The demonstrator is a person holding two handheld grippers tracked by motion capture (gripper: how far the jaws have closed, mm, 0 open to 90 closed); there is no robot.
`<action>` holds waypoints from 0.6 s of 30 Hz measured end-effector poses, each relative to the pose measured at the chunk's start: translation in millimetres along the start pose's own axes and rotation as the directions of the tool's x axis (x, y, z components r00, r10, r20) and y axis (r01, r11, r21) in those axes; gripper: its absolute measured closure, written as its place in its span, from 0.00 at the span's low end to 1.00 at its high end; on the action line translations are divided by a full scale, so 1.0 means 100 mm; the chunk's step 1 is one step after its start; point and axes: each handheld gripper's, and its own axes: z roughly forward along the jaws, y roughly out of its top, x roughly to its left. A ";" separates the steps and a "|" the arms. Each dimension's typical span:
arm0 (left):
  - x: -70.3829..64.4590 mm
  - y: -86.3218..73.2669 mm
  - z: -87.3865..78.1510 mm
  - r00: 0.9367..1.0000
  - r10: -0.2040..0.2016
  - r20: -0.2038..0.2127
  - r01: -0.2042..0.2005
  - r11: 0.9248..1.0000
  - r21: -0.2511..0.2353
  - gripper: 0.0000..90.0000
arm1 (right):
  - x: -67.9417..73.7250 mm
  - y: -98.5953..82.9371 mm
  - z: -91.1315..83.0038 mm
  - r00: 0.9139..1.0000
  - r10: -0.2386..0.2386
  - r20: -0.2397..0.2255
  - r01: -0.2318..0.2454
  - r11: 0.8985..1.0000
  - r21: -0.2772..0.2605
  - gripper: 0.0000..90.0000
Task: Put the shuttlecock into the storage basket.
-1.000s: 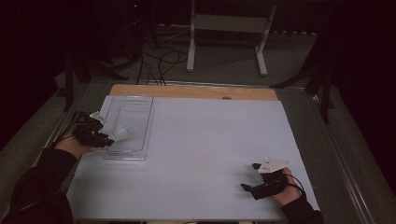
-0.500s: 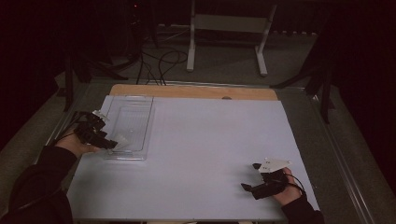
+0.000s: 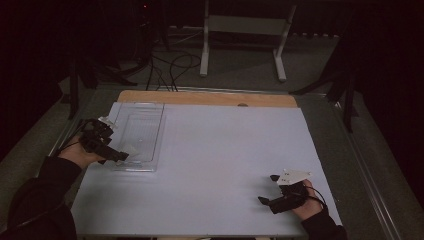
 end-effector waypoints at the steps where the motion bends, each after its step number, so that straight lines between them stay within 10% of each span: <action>1: 0.00 0.00 0.00 1.000 0.001 0.008 -0.001 1.000 0.002 0.02 | 0.00 0.00 0.00 1.000 -0.001 -0.002 0.001 1.000 -0.001 0.12; 18: -0.06 0.07 -0.04 0.999 0.011 -0.047 -0.013 1.000 -0.024 0.00 | -0.01 -0.02 0.00 1.000 0.006 0.000 -0.006 1.000 -0.006 0.12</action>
